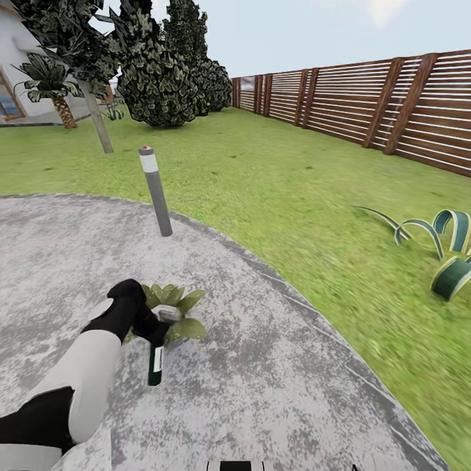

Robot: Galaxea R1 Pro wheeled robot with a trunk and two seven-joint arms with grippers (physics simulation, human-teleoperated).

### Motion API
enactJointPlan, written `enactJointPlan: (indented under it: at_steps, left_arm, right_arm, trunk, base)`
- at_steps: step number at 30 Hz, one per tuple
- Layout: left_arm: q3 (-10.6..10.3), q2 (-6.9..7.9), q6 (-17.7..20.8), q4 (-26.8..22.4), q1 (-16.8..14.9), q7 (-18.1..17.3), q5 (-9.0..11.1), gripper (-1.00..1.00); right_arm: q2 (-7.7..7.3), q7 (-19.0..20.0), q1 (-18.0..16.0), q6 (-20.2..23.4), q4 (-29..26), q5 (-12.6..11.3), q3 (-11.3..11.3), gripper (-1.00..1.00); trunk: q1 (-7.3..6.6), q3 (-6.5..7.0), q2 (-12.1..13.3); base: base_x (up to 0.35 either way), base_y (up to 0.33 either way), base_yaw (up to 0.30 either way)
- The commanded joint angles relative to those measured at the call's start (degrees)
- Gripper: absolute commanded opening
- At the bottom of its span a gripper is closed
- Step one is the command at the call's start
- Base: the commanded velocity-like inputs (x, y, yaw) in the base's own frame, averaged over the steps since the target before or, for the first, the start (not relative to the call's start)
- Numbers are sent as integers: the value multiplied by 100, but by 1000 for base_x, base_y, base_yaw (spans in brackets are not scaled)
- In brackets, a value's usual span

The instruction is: Pick up the pesticide atomizer in the garden and spray insectifuge to fully cover both potted plants in the garden.

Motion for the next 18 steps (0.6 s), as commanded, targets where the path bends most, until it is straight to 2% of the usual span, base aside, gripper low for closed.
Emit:
enactJointPlan:
  at_steps: [1, 2, 4, 6, 12, 18]
  left_arm:
    - [195, 17, 59, -36, 29, 34, -45, -100]
    - [357, 34, 57, -59, 96, 241, -41, -100]
    - [839, -1, 48, -81, 445, 1033, 35, -100]
    - [1011, -53, 45, -73, 589, 1236, 53, -100]
    - [1101, -309, 43, -88, 689, 1370, 57, -100]
    - [1121, -390, 51, -108, 602, 1441, 58, -100]
  right_arm:
    - [2, -13, -5, -18, 10, 60, -36, 100]
    - [2, -9, -5, -15, 13, 60, -36, 100]
    - [2, -6, -5, -12, 19, 60, -36, 100]
    - [2, -6, -5, -12, 23, 60, -36, 100]
    - [2, -5, -5, -11, 25, 60, -36, 100]
    - [2, -5, -5, -11, 23, 60, -36, 100]
  trunk:
    - [-1, -4, -2]
    - [-1, -4, -2]
    - [-1, -4, -2]
    - [-1, -4, -2]
    - [-1, -4, -2]
    - [-1, -4, -2]
  base:
    - [0, 0, 0]
    - [0, 0, 0]
    - [0, 0, 0]
    - [0, 0, 0]
    - [0, 0, 0]
    - [0, 0, 0]
